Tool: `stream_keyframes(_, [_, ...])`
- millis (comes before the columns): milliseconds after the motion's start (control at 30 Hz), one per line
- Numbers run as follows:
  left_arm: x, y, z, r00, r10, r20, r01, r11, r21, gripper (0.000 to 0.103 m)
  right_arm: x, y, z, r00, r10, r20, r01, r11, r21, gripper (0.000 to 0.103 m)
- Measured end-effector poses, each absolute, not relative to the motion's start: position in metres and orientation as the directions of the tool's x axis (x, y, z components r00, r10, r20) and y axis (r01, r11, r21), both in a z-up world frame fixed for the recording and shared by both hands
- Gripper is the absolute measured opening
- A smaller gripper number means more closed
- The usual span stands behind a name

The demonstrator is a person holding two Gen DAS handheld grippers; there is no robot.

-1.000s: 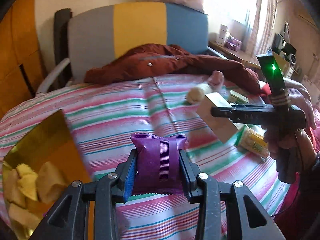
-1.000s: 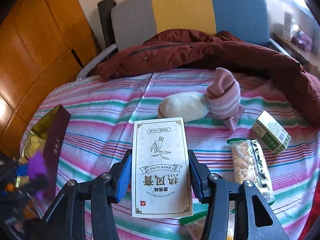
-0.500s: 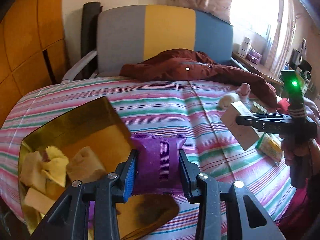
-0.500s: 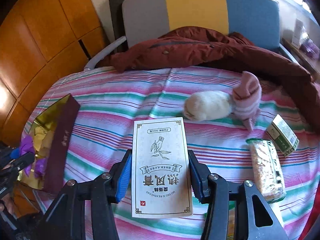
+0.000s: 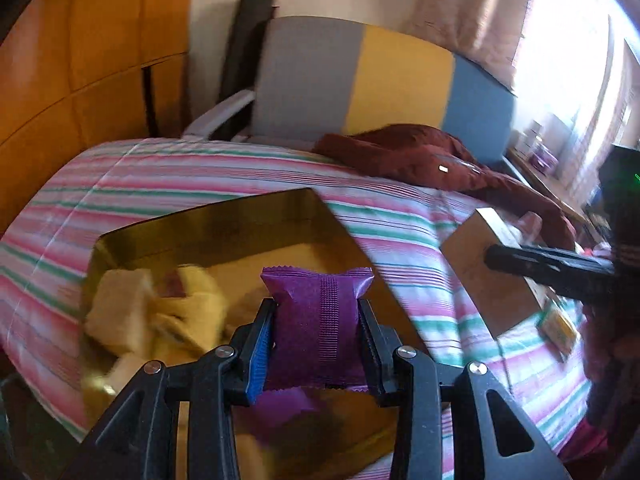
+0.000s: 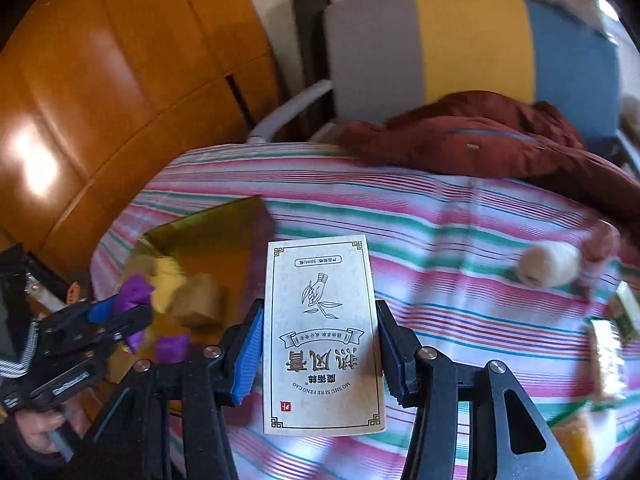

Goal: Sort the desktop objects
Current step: 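Carry box and packet over the gold tray and open both tools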

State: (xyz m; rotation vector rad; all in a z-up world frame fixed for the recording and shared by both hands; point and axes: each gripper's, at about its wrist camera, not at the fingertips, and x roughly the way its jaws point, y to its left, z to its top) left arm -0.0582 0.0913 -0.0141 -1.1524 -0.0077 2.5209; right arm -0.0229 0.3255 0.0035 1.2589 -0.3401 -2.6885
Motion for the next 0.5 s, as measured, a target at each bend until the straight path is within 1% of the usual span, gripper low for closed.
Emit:
stream_keyframes(267, [-0.100,0.030,-0.019,-0.617,0.268,-0.740,-0.188,-0.963,-0.191,0.039,-0.055,0.242,0.009,-0.606,-0.326,-0.725,0.148,-0.942,0.300,0.052])
stream_keyframes(500, [-0.136,0.011,-0.027,-0.602,0.240,-0.762,-0.140,-0.971,-0.195,0.040,-0.084,0.205,0.000,-0.577,-0.338,-0.744,0.141,-0.938,0.316,0.052])
